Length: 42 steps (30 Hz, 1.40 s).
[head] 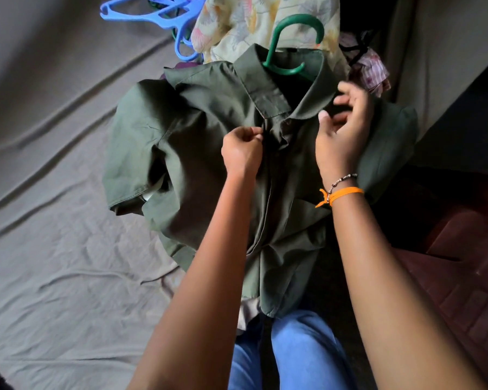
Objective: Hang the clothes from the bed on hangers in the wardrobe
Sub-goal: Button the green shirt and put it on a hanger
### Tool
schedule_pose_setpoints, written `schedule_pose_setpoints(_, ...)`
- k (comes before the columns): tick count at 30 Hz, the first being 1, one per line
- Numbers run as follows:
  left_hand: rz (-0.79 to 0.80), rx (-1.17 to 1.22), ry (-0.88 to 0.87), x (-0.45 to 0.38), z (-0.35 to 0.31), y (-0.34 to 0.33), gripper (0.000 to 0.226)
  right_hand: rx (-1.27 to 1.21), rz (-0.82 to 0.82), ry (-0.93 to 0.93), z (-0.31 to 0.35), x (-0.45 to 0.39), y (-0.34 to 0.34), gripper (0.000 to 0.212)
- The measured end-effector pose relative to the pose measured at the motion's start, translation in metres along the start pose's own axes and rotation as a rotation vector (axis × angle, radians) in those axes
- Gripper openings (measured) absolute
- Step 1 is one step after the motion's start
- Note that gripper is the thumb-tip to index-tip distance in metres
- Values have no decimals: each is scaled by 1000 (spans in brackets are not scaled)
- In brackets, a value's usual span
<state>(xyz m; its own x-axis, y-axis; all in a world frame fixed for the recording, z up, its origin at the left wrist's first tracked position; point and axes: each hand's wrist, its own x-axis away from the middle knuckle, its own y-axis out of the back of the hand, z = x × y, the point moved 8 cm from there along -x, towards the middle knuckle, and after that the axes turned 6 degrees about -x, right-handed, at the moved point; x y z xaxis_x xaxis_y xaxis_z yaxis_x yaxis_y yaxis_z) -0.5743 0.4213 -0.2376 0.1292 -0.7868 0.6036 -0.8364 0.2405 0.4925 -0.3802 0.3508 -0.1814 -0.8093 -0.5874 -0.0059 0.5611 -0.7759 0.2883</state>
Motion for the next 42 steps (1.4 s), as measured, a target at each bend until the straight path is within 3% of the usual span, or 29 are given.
schedule_pose_setpoints(3,-41,-6,-87,11,-4,5,14,162,125,265,38,-16,-12,48)
schedule_pose_setpoints(6,-78,-35,-266,23,-24,4,6,277,231,322,51,-32,-26,49)
schedule_pose_setpoints(8,-61,-105,-387,30,-39,-6,13,296,155,305,53,-38,-19,49)
schedule_pose_setpoints(11,-99,-138,-426,33,-48,-15,19,283,95,271,45,-28,-9,44)
schedule_pose_setpoints(16,-213,-191,-437,32,-53,-18,16,156,152,63,7,8,-9,28)
schedule_pose_setpoints(20,-191,-272,-428,20,-58,-23,15,158,260,-84,-15,26,-22,25)
schedule_pose_setpoints(25,-9,-271,-363,8,-57,-26,17,61,258,-152,-21,25,-34,18)
schedule_pose_setpoints(28,170,-89,-234,12,-47,-26,7,-30,194,-145,-15,26,-34,13)
schedule_pose_setpoints(33,391,151,-68,20,-34,-25,18,-43,131,-95,-9,33,-27,12)
schedule_pose_setpoints(42,461,154,-70,34,-34,-13,25,-48,188,-113,1,38,-24,13)
